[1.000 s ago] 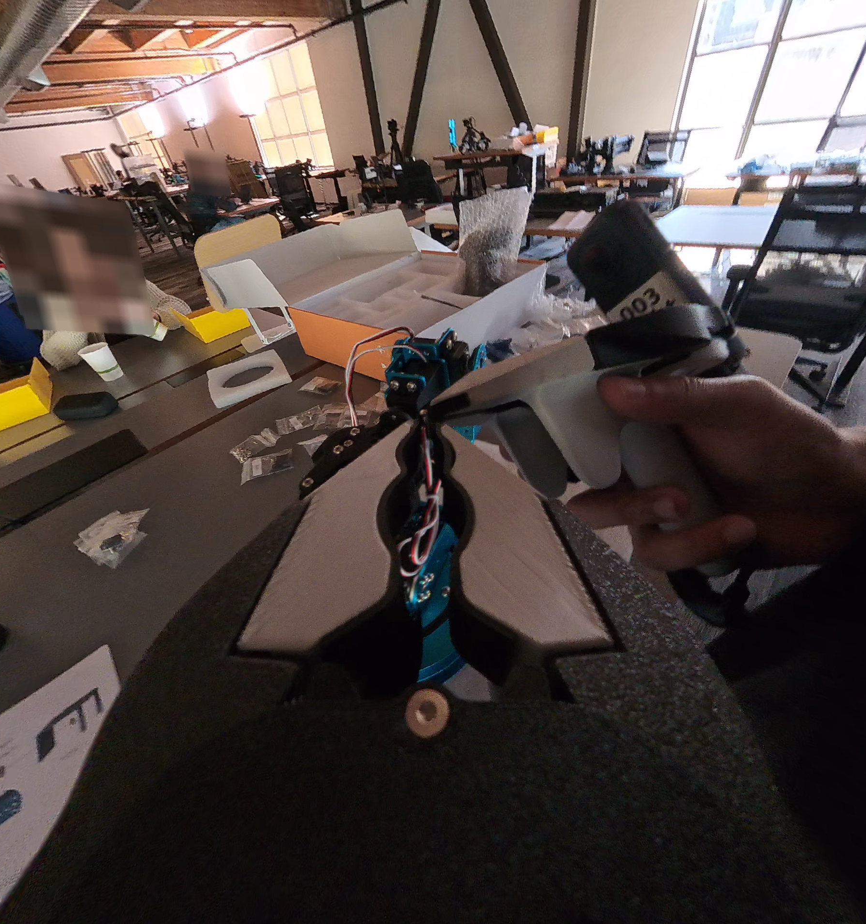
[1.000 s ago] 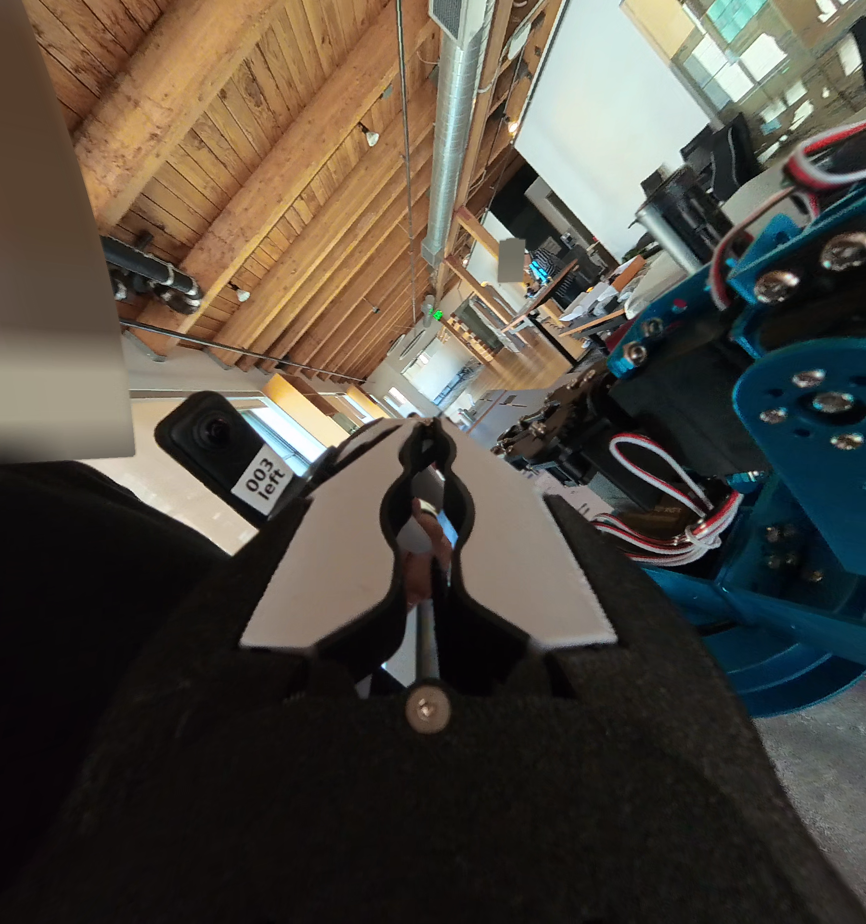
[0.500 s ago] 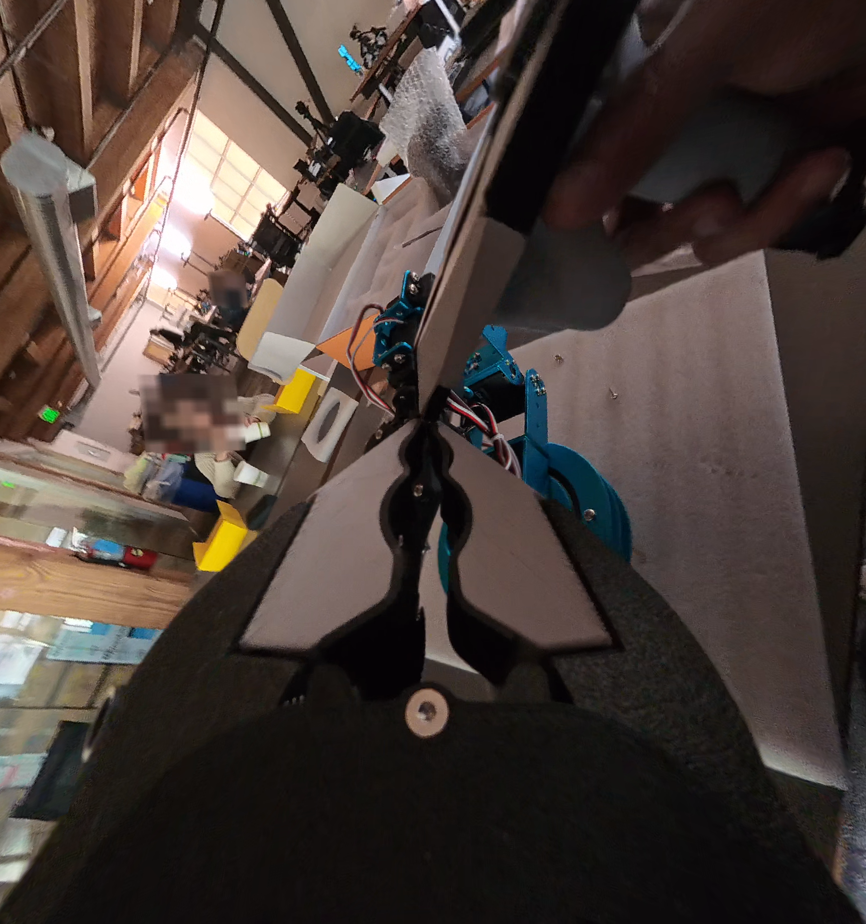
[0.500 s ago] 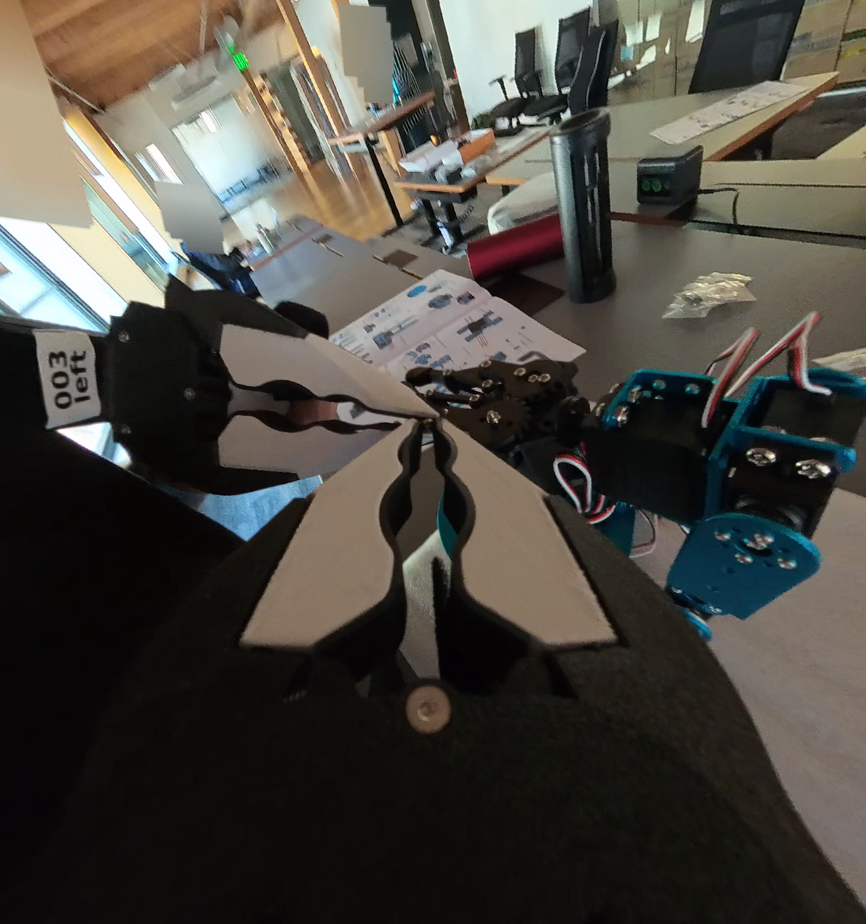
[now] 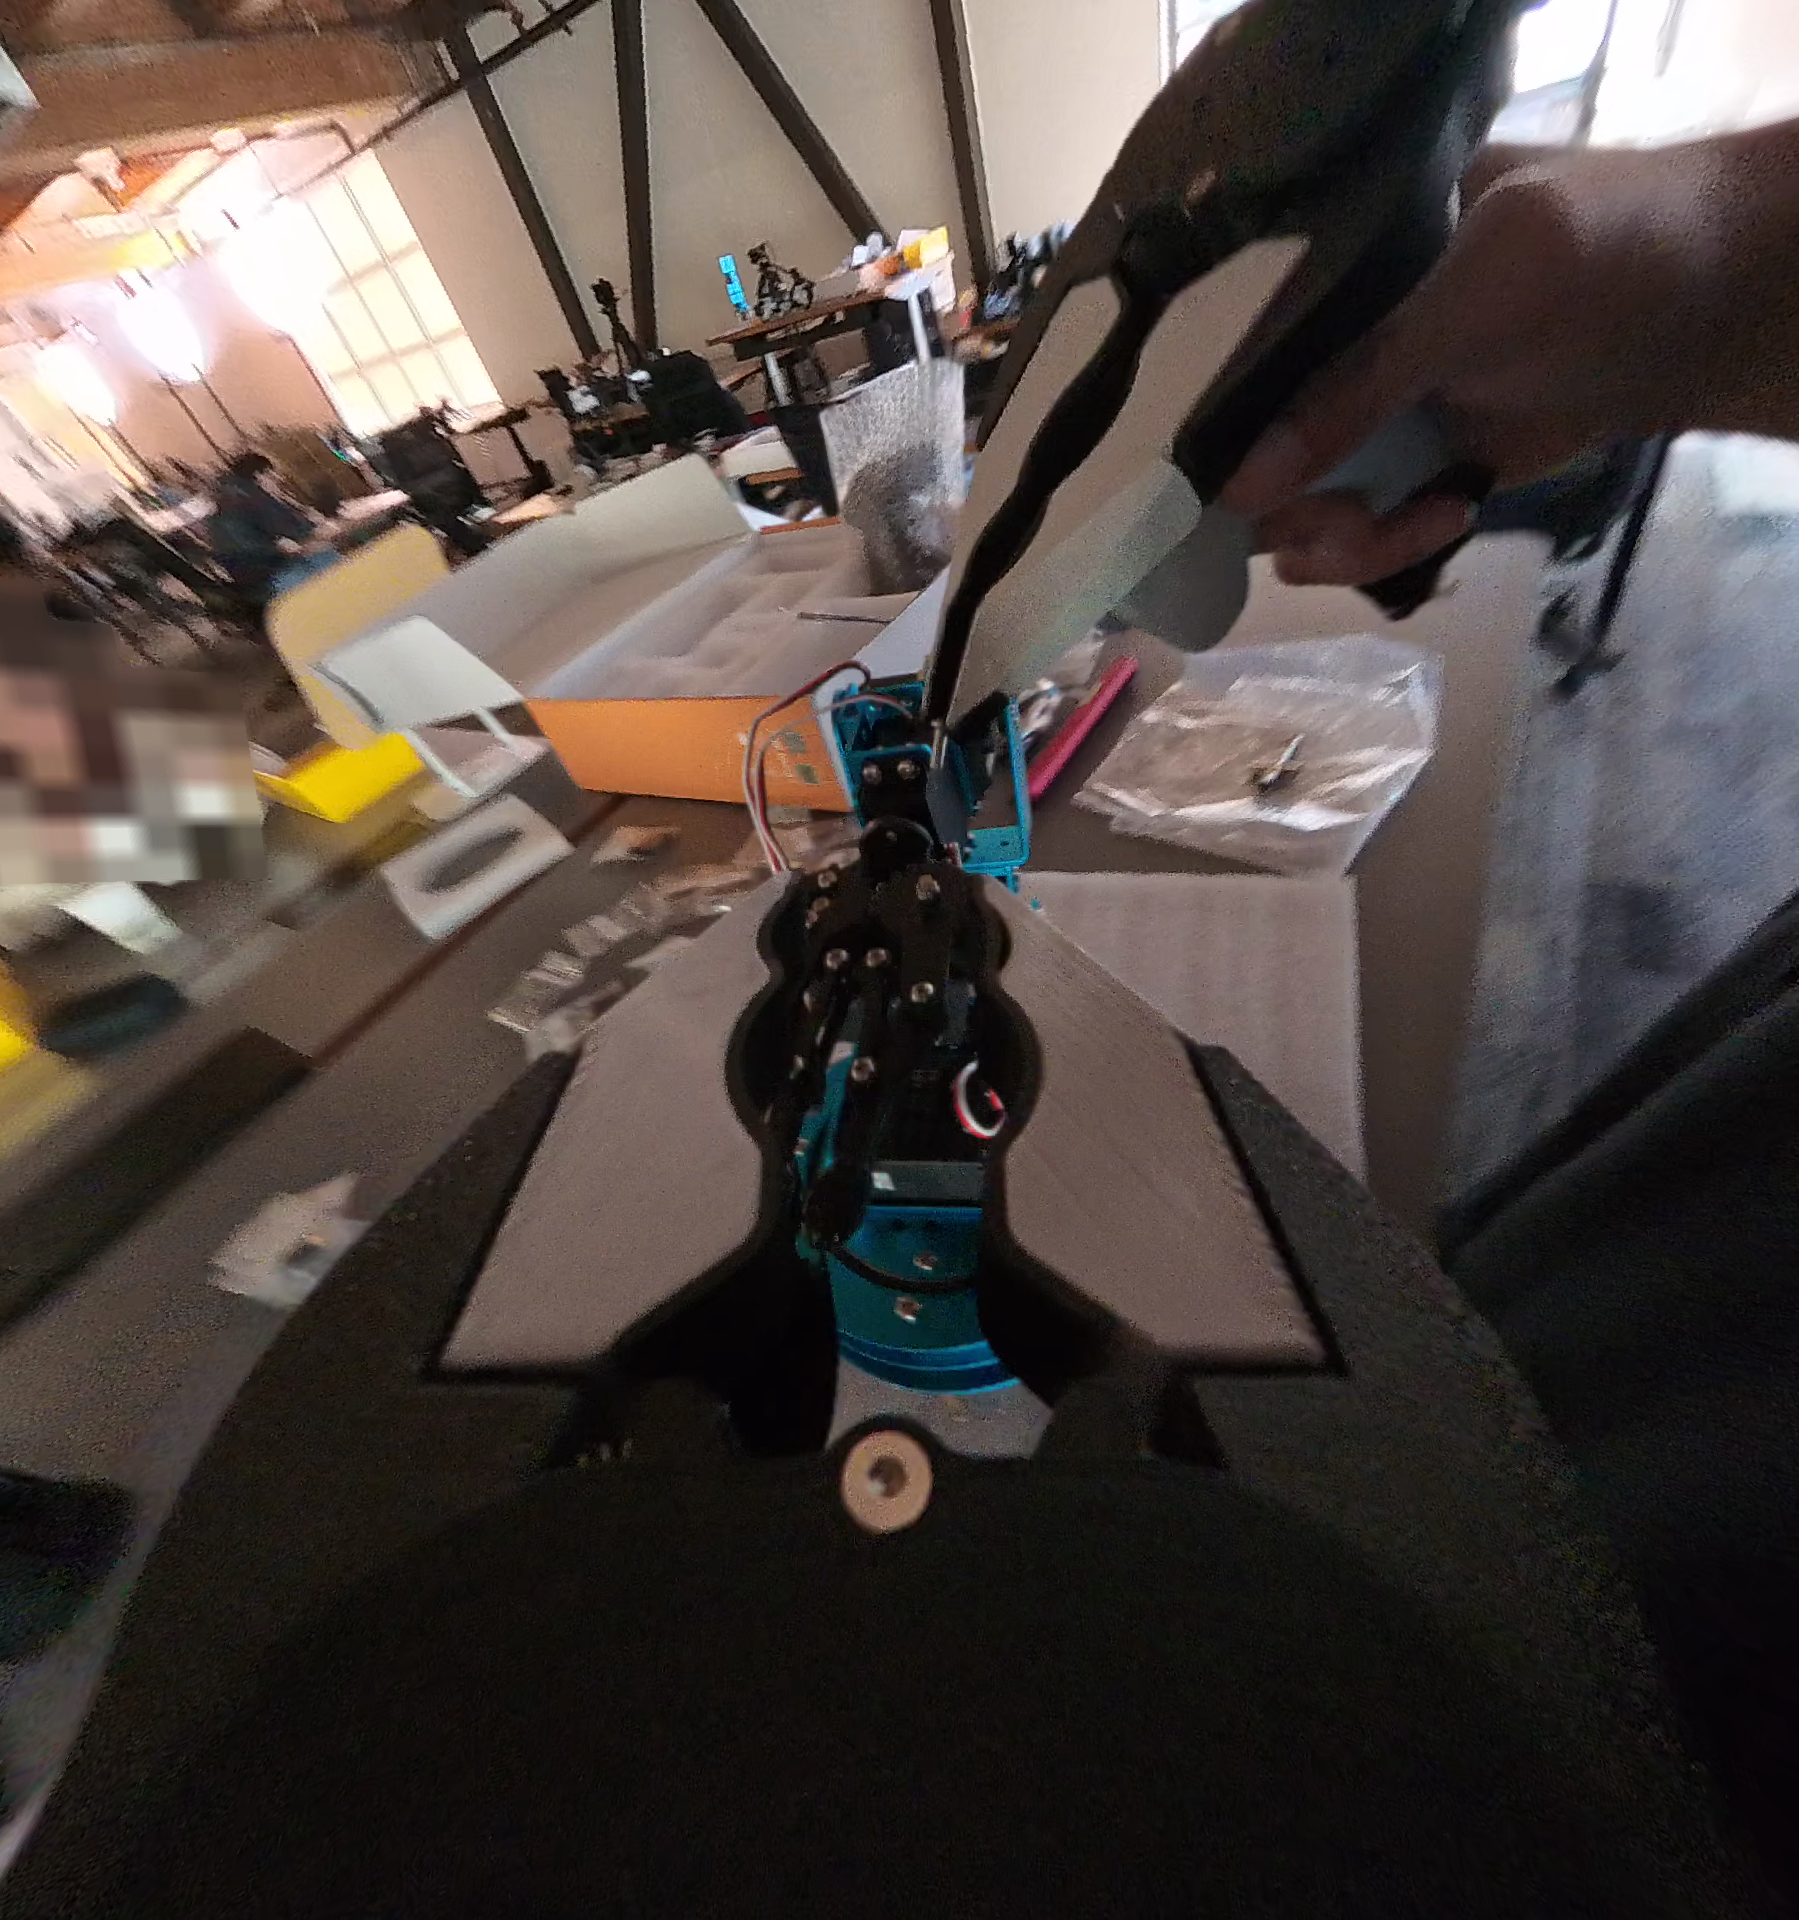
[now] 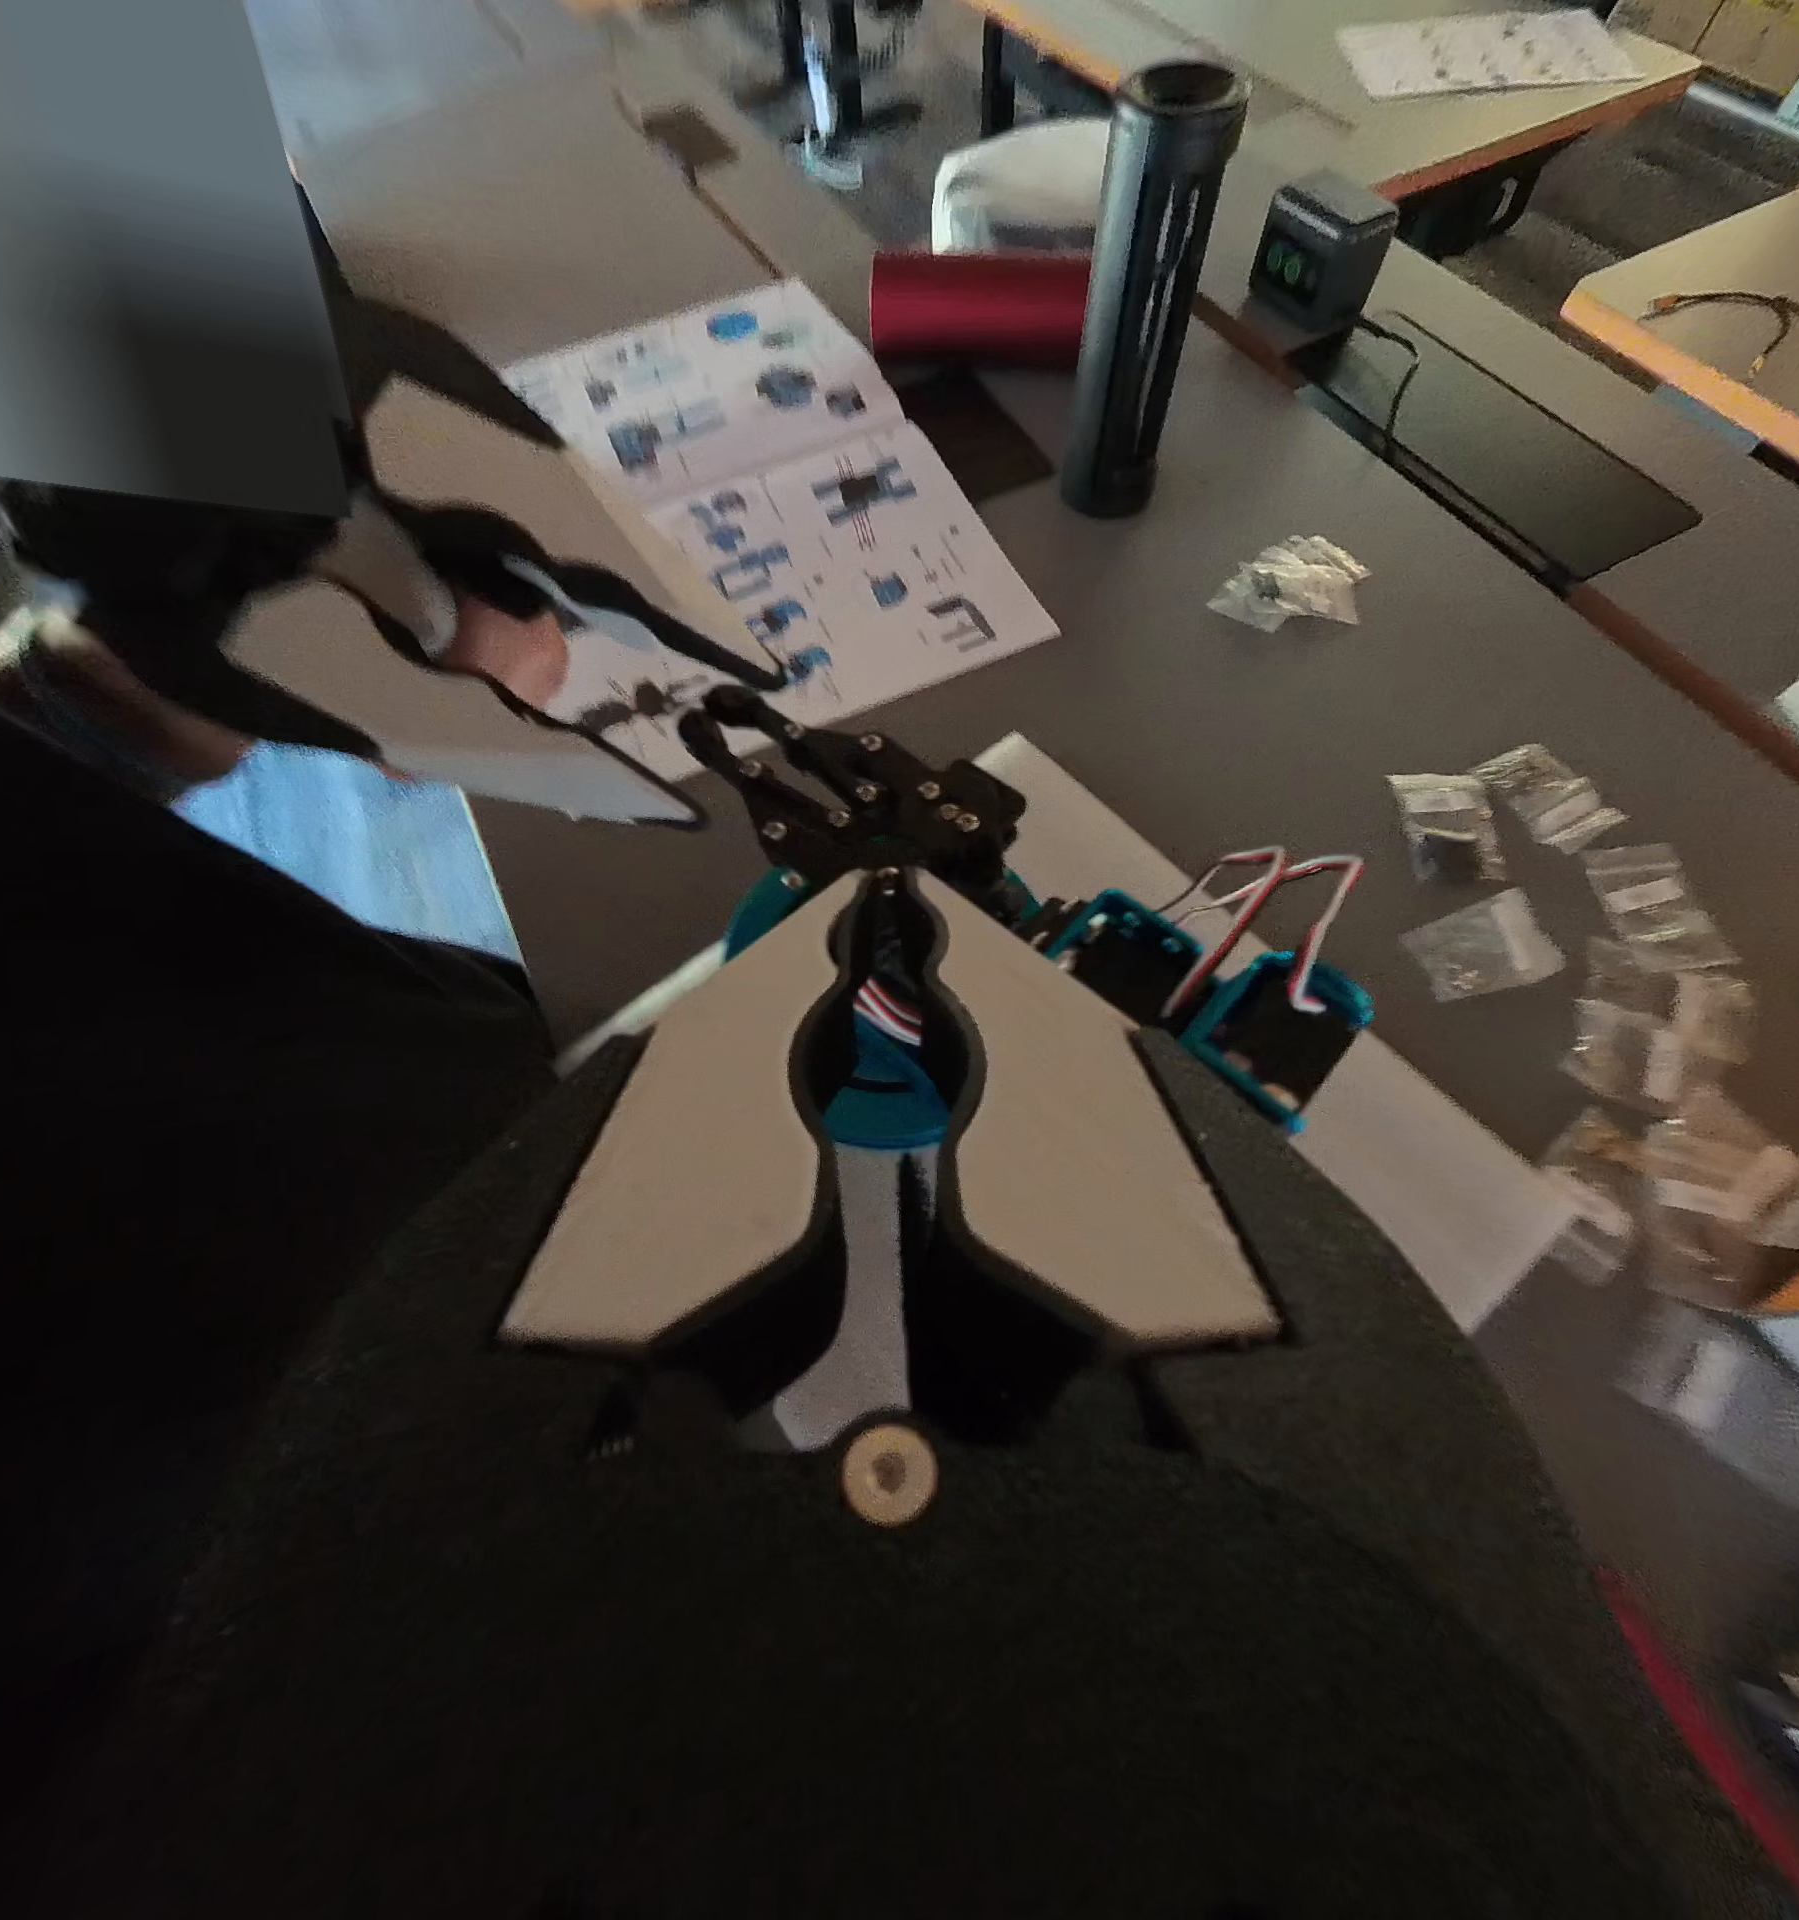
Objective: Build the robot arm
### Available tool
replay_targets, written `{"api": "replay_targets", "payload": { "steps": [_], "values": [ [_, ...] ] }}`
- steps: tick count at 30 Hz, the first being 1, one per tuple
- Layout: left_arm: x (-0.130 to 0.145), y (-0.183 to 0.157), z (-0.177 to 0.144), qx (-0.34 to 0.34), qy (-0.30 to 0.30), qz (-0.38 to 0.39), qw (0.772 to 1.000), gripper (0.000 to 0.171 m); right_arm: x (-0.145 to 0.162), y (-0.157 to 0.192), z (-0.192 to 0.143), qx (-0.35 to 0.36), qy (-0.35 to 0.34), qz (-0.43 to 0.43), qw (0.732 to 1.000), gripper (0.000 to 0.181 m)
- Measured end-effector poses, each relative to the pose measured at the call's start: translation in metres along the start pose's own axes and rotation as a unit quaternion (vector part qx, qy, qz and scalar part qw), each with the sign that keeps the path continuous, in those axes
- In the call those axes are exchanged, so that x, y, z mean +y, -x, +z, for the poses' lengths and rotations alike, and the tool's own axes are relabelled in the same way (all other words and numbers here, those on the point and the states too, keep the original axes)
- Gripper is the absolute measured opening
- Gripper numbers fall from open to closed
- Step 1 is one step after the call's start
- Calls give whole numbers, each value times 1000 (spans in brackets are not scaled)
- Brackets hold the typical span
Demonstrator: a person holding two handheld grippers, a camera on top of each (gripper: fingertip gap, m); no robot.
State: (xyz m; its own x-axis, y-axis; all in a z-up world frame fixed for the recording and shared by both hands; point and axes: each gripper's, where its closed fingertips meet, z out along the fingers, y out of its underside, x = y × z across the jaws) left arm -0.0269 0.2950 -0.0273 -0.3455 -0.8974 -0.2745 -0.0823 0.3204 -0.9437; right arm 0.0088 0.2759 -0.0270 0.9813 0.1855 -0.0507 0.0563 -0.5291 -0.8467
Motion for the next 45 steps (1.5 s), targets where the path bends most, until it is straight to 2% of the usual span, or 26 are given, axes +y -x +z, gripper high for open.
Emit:
{"api": "replay_targets", "payload": {
  "steps": [4,7,14,30,36,45],
  "values": [
    [18,11,-12,31,2,-117,993,56,1,-9,5,4,75,-84,994,3],
    [39,15,-16,37,21,-141,989,61,5,-9,11,-16,120,-117,986,3],
    [60,12,-11,48,39,-153,986,52,14,-13,21,-21,179,-171,969,2],
    [58,11,2,85,15,-161,983,31,20,-15,28,-4,265,-235,935,3],
    [57,9,2,89,6,-162,983,29,21,-18,27,-14,281,-227,932,3],
    [56,9,4,90,0,-170,981,29,23,-17,23,-19,290,-269,918,3]
  ]
}}
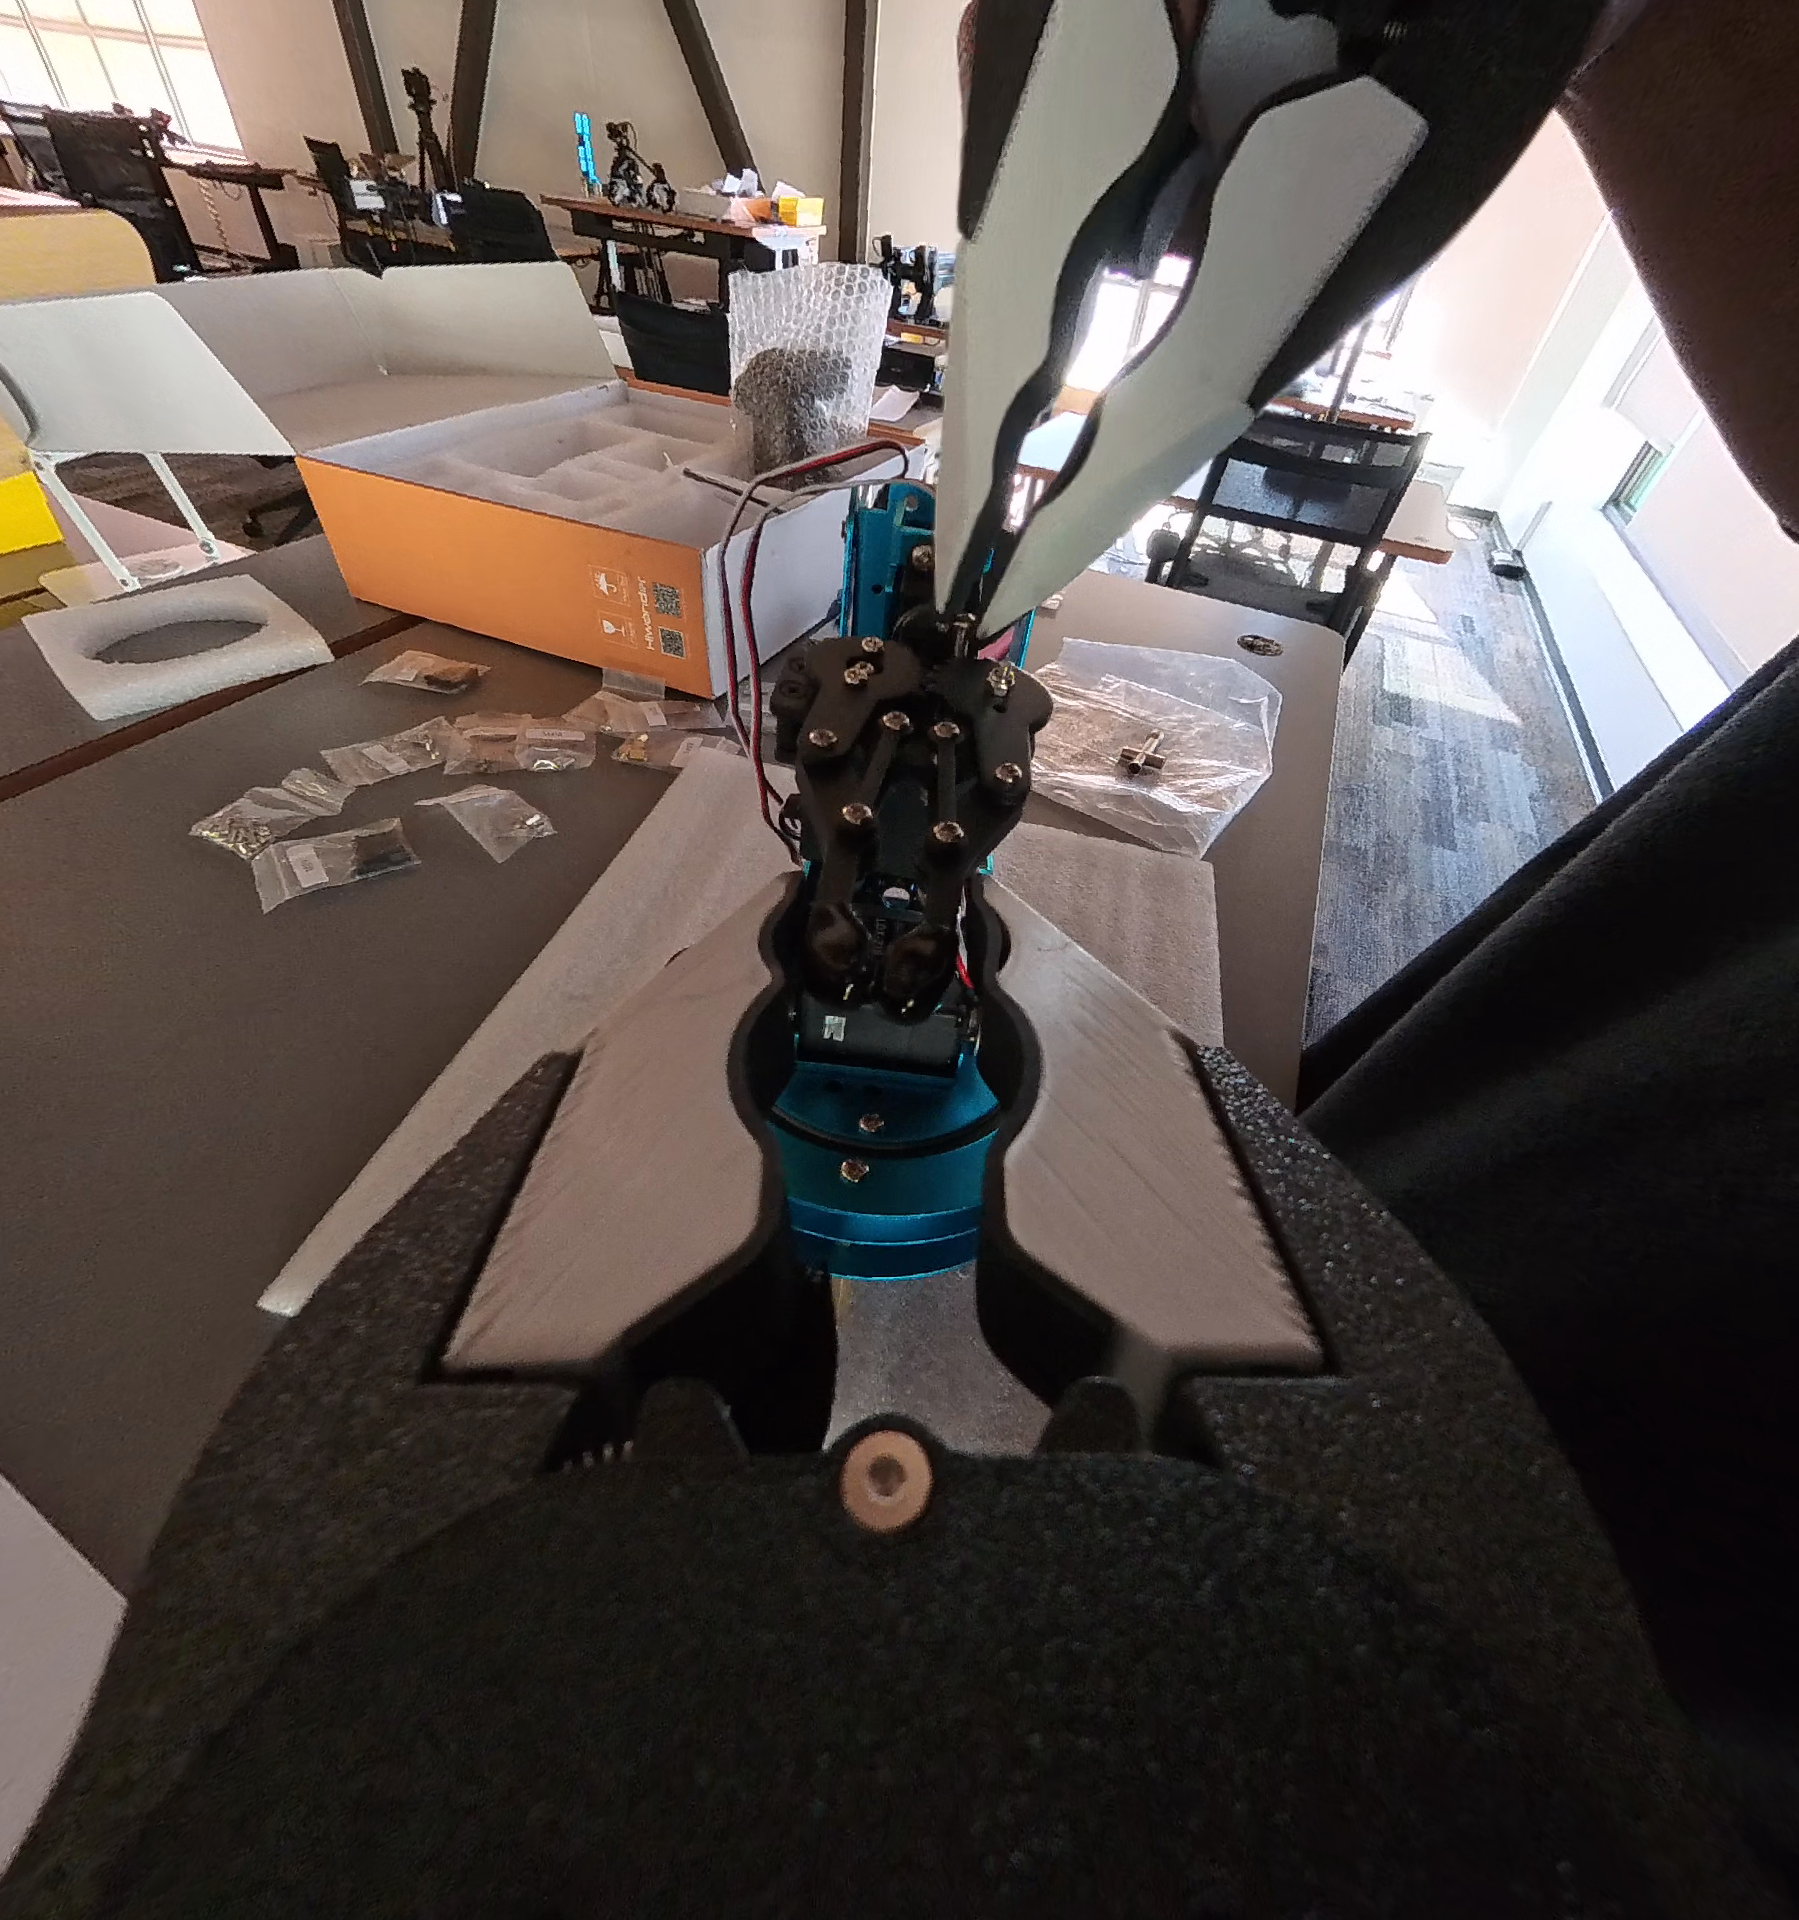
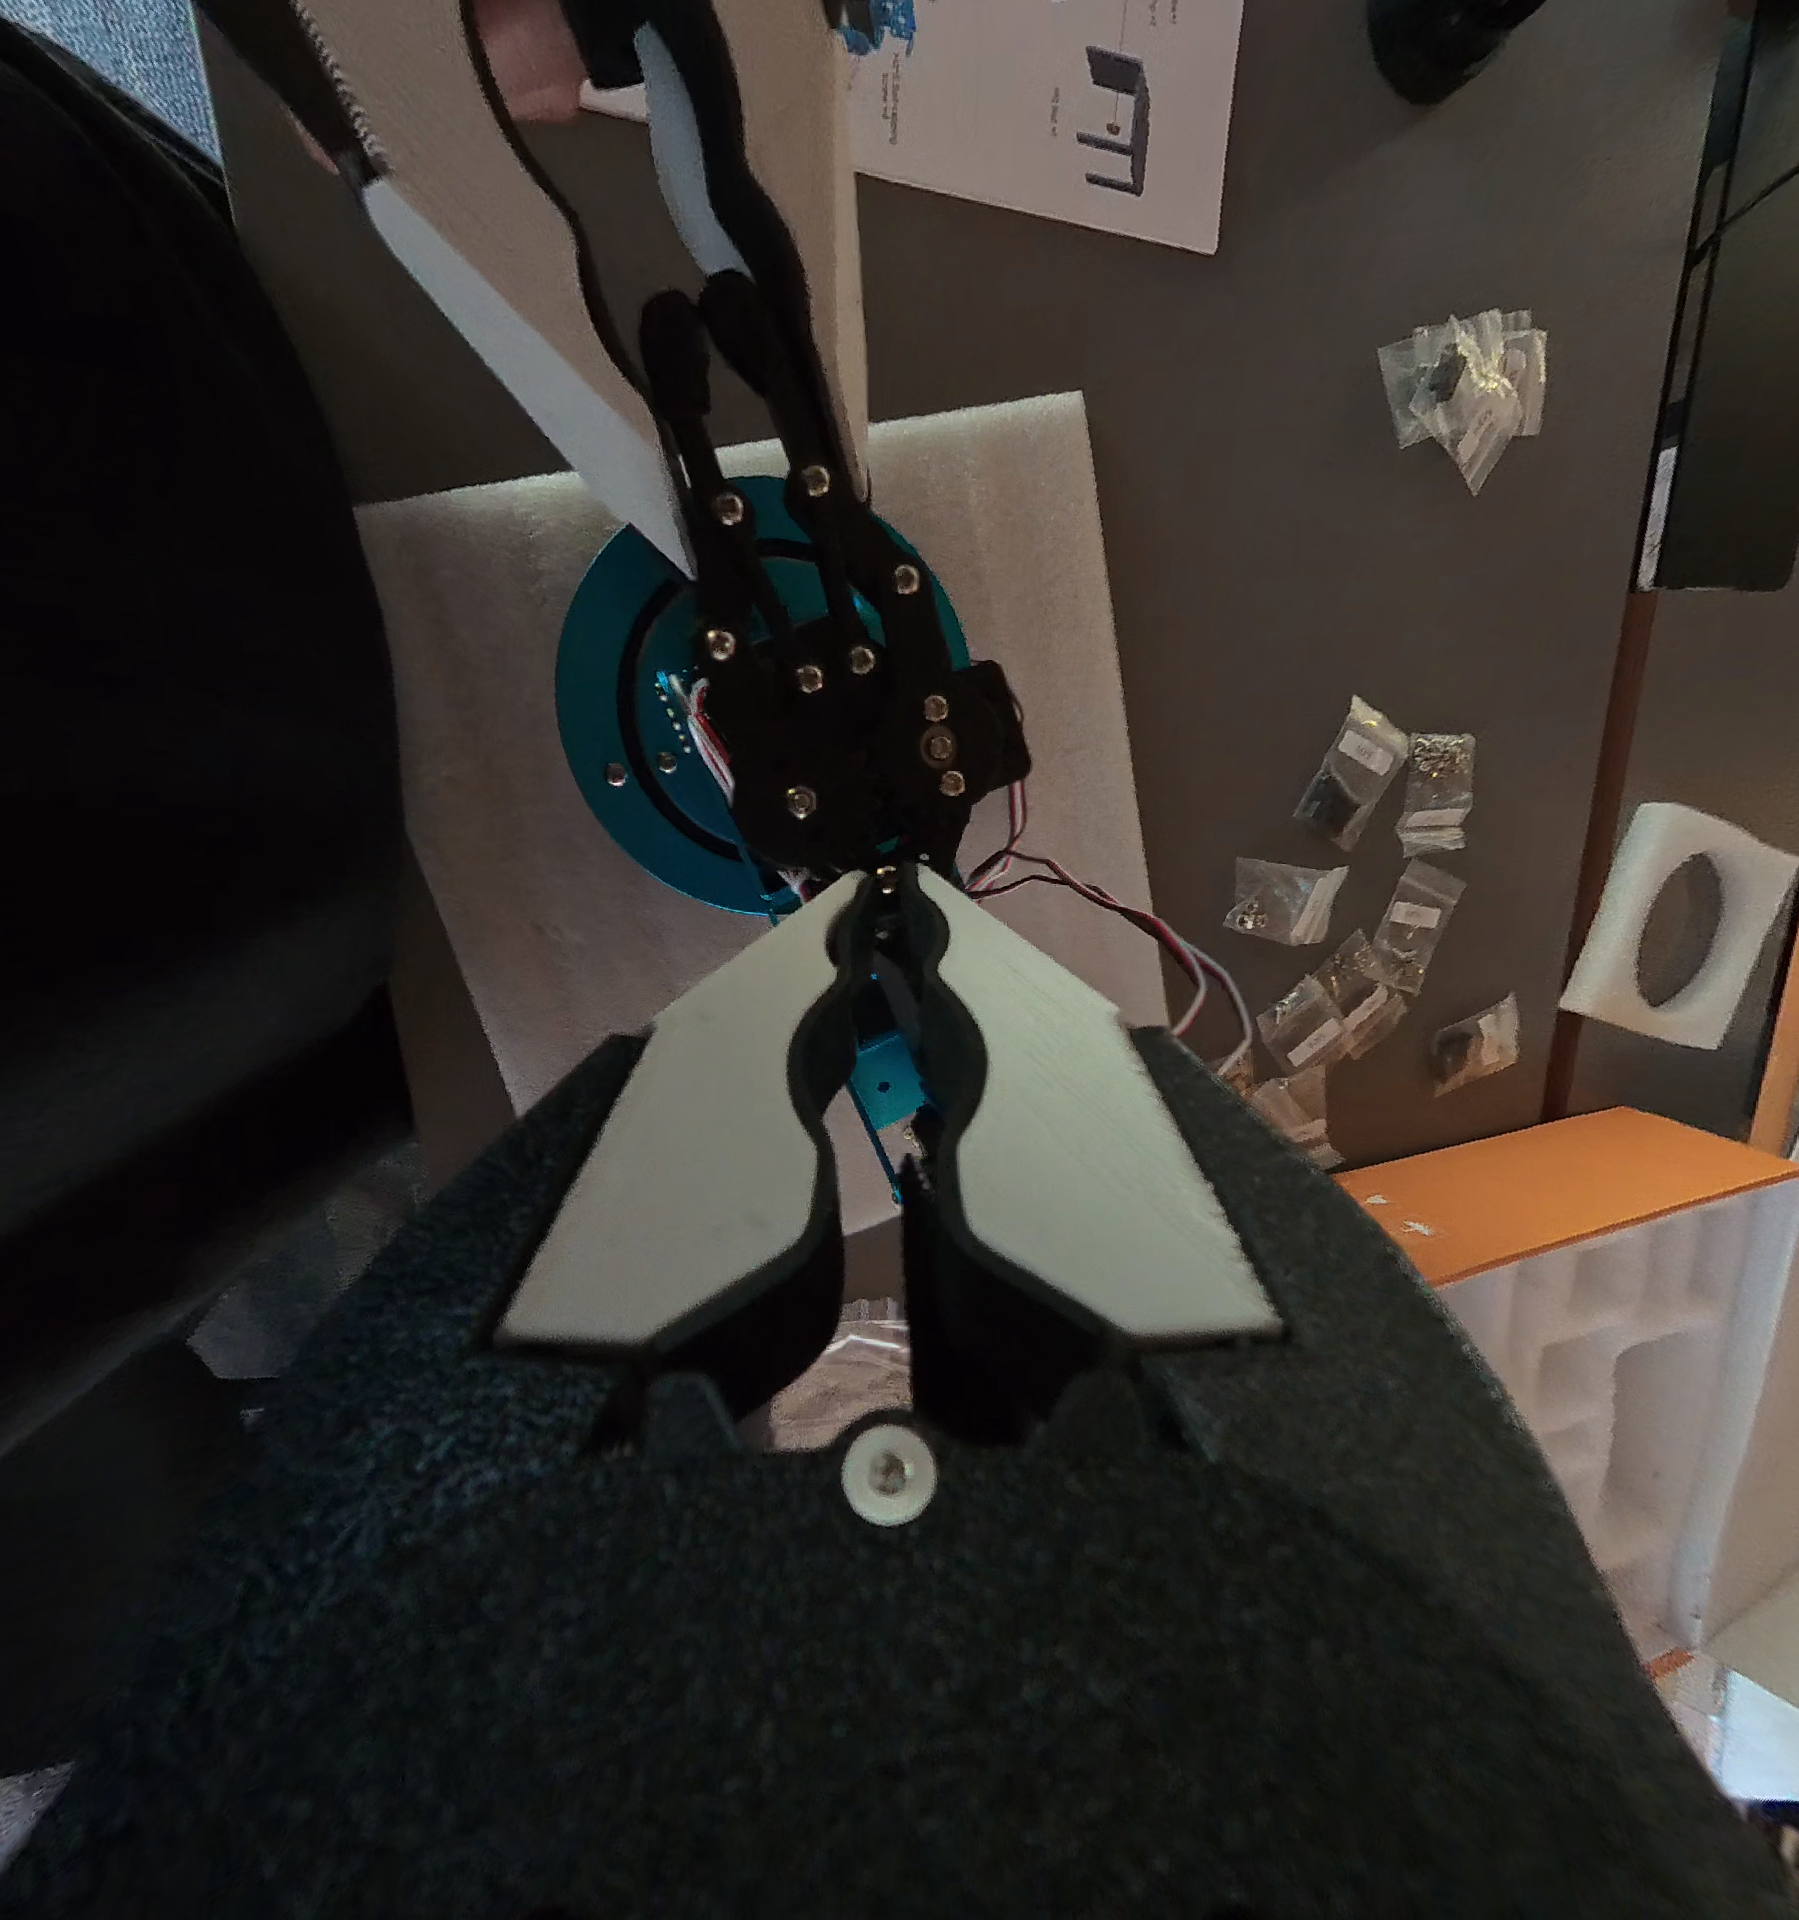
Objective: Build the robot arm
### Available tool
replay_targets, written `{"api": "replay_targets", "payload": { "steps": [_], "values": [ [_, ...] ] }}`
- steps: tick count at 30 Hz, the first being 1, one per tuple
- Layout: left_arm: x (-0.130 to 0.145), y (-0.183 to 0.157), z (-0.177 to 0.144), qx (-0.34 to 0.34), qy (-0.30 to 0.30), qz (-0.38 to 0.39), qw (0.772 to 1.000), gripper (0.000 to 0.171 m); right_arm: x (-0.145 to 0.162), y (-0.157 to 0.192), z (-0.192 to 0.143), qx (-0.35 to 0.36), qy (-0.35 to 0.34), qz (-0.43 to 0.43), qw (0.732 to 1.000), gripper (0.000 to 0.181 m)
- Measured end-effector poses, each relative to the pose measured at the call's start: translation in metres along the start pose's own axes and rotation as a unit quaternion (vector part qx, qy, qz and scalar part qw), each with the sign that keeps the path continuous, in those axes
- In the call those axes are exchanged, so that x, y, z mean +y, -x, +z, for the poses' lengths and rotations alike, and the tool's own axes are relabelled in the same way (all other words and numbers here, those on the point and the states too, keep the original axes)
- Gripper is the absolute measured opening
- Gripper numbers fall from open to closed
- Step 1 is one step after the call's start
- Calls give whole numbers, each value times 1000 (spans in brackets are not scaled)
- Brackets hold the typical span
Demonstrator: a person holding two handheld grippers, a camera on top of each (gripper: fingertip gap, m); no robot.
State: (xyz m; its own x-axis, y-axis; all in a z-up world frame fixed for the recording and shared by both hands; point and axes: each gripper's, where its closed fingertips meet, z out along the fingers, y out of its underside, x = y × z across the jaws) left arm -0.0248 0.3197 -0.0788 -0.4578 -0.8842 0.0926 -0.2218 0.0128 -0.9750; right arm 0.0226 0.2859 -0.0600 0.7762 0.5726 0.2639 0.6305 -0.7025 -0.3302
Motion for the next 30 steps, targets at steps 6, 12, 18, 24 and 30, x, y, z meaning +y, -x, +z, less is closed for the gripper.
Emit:
{"api": "replay_targets", "payload": {
  "steps": [6,12,18,24,30],
  "values": [
    [2,2,-1,-5,2,-4,1000,30,0,1,0,11,2,-35,999,2],
    [3,2,-1,-6,2,-10,1000,30,-3,1,2,18,0,-47,999,3],
    [2,2,0,-7,2,-10,1000,30,0,2,1,27,3,-51,998,4],
    [4,-2,-3,7,6,-25,1000,42,-2,2,2,35,-6,-58,998,3],
    [6,-6,10,12,14,1,1000,75,-2,2,2,39,-14,-57,998,3]
  ]
}}
